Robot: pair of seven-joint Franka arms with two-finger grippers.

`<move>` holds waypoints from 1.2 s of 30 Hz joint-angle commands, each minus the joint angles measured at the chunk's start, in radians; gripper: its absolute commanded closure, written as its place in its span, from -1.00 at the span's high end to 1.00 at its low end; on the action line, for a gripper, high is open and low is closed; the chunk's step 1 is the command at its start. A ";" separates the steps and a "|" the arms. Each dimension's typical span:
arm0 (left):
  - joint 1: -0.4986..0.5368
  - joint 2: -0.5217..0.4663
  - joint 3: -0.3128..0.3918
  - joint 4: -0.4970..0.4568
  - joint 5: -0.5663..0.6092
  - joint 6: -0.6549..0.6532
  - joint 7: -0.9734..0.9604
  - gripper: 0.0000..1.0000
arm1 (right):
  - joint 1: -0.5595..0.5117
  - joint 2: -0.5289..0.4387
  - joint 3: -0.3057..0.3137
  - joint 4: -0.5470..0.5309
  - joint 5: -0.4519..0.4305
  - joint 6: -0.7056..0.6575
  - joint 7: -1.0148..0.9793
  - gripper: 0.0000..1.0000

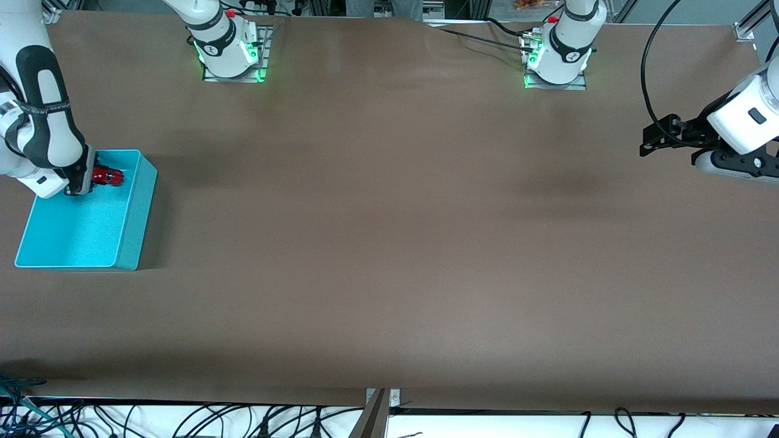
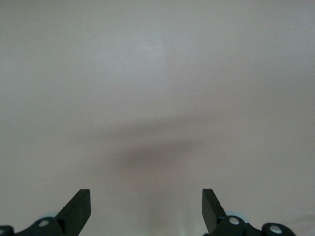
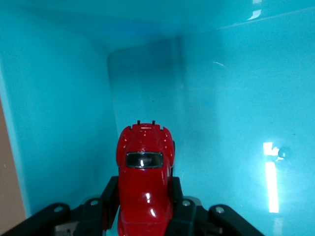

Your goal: Wind red beetle toy and store in blue box

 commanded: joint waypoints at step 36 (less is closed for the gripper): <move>-0.006 0.011 0.002 0.031 0.024 -0.025 -0.009 1.00 | 0.013 -0.067 0.008 0.571 0.028 -0.772 0.215 1.00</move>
